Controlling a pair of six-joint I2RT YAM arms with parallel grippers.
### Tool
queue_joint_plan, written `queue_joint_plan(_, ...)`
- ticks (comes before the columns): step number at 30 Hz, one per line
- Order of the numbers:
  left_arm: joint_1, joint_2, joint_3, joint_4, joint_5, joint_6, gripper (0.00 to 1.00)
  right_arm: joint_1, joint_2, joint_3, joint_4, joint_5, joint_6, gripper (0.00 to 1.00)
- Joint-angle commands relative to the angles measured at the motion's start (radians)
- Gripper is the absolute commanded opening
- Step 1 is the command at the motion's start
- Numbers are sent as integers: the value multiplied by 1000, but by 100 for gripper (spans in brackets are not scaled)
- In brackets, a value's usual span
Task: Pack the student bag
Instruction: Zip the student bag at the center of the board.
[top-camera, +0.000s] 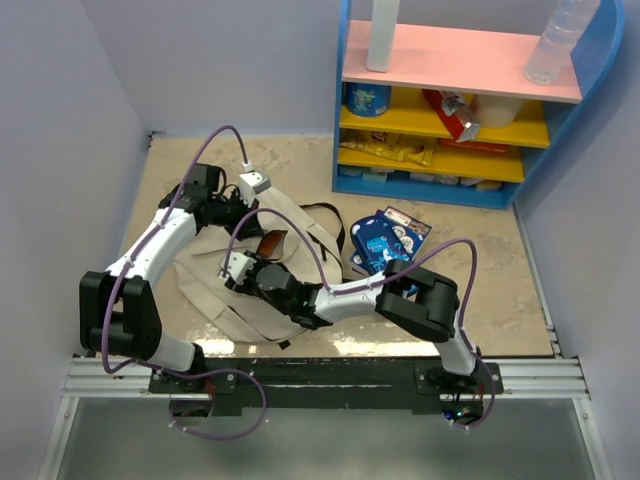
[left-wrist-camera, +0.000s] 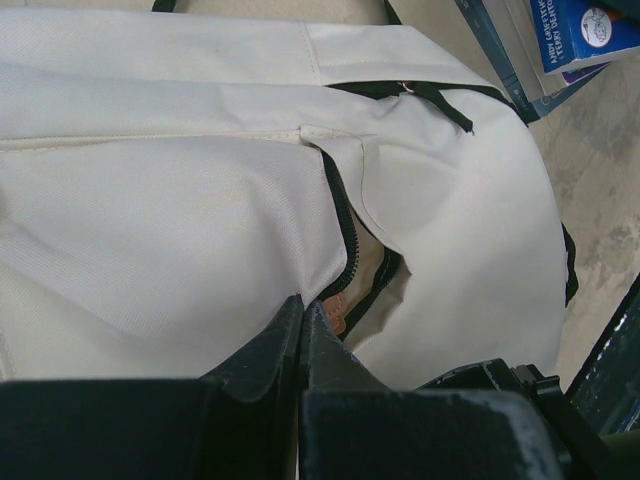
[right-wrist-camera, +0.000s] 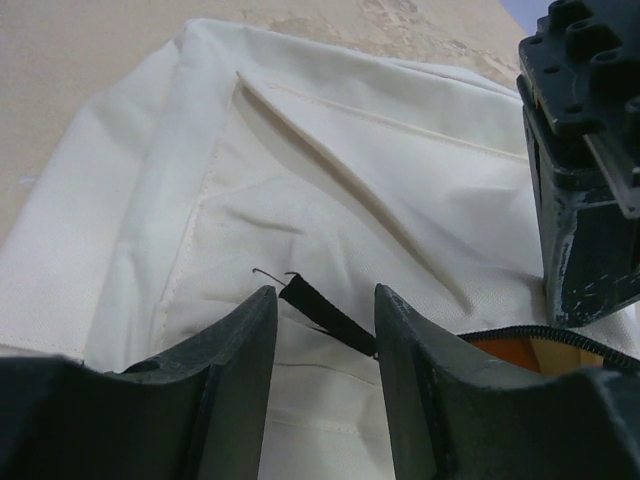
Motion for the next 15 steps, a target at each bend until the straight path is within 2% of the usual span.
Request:
queue_joint_plan(1, 3, -40, 49, 25, 35, -11, 0, -24, 19, 63, -25, -23, 31, 44)
queue_joint_plan(7, 3, -40, 46, 30, 35, -11, 0, -38, 22, 77, -41, -37, 46, 26)
queue_joint_plan(13, 3, -38, 37, 45, 26, -14, 0, -38, -1, 58, -47, -44, 49, 1)
queue_joint_plan(14, 3, -35, 36, 50, 22, -22, 2, -38, -9, 52, -41, -40, 60, 0)
queue_joint_plan(15, 3, -32, 37, 52, 15, -25, 19, -38, -13, 46, -36, -38, 66, 0)
